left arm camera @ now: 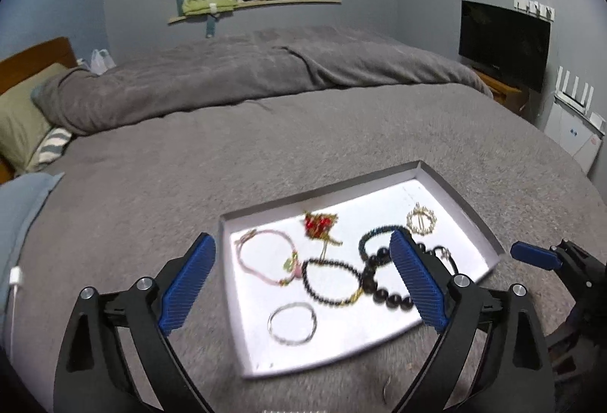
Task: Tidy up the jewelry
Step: 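Move both grippers back to the pearl hair clip and silver hoop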
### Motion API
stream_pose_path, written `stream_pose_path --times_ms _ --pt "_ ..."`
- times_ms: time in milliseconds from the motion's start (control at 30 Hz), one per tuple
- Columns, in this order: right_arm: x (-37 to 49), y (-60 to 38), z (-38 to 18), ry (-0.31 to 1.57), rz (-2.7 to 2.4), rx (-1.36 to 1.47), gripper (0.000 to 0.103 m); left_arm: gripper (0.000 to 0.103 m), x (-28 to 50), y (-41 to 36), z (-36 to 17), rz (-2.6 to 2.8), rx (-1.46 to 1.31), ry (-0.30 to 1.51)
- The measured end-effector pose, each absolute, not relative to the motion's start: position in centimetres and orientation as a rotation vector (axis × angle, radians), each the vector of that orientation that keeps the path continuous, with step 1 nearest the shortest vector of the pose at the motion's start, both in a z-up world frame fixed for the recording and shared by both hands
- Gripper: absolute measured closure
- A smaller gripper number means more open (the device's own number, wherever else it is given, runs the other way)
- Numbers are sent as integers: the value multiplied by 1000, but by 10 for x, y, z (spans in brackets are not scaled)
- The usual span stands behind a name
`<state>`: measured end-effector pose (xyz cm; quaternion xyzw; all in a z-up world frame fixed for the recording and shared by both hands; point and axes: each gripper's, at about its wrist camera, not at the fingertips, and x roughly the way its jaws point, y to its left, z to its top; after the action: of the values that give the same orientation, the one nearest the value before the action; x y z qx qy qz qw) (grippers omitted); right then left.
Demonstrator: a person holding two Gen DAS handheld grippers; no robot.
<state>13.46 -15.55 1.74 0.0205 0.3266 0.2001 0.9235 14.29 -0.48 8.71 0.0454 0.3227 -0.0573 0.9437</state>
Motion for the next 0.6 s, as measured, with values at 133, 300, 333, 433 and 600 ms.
stream_pose_path --times_ms 133,300,333,433,600 --pt "113 -155 11 666 412 15 6 8 115 11 83 -102 59 655" --pt "97 -155 3 673 417 26 6 8 89 30 71 -57 38 654" --pt "94 -155 2 671 417 26 6 7 83 34 66 -42 40 654" --pt "86 -149 -2 668 423 5 6 7 67 44 48 -34 -2 669" --pt "81 -135 -12 689 430 -56 6 7 48 50 14 -41 -72 700"
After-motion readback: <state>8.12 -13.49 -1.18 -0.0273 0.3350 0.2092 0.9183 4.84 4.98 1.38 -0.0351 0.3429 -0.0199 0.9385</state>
